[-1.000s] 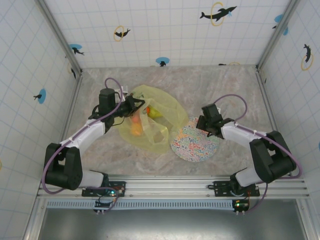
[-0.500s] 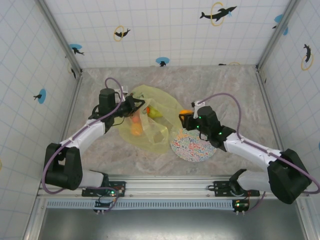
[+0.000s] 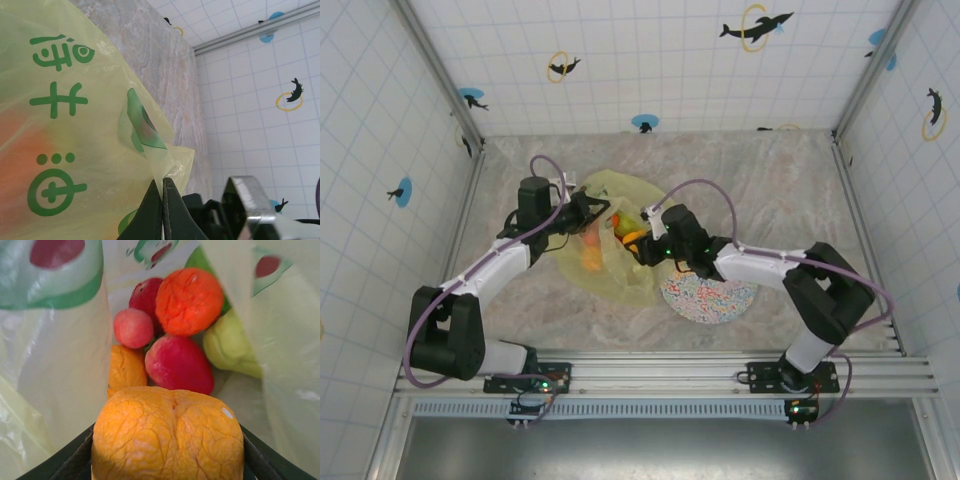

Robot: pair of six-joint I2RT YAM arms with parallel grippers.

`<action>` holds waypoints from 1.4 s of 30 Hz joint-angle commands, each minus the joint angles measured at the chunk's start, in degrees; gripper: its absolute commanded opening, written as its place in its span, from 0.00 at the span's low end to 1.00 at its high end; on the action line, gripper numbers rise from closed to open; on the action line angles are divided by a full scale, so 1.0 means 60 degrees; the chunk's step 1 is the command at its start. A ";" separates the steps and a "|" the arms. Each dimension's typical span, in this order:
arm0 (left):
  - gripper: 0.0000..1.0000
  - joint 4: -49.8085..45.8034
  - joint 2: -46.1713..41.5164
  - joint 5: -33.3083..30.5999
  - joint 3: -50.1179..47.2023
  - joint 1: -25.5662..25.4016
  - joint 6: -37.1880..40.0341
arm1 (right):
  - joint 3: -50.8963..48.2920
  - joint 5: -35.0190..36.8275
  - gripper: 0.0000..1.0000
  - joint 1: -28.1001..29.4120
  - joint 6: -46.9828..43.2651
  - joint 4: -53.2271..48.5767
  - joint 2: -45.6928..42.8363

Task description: Place the fruits into the plastic bag

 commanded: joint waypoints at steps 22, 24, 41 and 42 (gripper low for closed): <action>0.00 -0.0119 -0.0216 0.0296 -0.0049 0.0081 0.0153 | 0.1363 0.1227 0.58 -0.0007 0.1533 0.0371 0.2173; 0.00 -0.0106 -0.0204 0.0297 -0.0064 0.0081 0.0168 | 0.1355 0.1031 0.61 0.0000 0.1585 0.0352 0.2236; 0.00 -0.0121 -0.0123 0.0294 -0.0081 0.0081 0.0256 | 0.1189 0.1061 0.78 -0.0334 0.1332 -0.0546 0.1404; 0.00 -0.0135 -0.0108 0.0296 -0.0072 0.0077 0.0270 | 0.1122 0.1077 0.78 -0.0344 0.1321 -0.0569 0.1297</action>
